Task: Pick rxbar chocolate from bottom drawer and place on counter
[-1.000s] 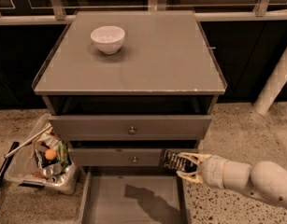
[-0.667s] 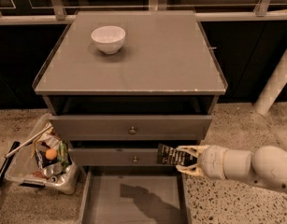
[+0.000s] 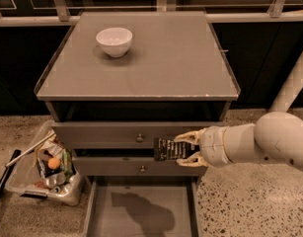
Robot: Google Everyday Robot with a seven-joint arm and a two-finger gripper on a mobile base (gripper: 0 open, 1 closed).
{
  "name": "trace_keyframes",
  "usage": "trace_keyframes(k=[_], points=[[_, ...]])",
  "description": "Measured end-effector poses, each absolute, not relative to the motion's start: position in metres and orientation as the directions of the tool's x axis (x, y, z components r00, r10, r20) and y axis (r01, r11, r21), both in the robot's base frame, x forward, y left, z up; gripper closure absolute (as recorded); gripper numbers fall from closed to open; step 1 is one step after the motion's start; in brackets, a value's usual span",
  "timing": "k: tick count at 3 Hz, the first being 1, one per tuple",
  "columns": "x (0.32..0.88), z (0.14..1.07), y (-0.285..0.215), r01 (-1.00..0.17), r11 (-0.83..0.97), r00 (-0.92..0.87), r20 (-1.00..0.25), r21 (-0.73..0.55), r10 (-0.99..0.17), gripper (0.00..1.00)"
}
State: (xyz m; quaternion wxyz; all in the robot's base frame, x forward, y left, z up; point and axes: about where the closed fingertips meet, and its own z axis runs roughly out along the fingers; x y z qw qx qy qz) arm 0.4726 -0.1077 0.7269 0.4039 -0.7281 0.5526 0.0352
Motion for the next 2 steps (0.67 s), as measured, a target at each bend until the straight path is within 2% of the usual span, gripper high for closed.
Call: trace_keyframes(k=[2], points=[[0.476, 0.763, -0.104, -0.804, -0.110, 0.441, -0.461, -0.585, -0.770, 1.00]])
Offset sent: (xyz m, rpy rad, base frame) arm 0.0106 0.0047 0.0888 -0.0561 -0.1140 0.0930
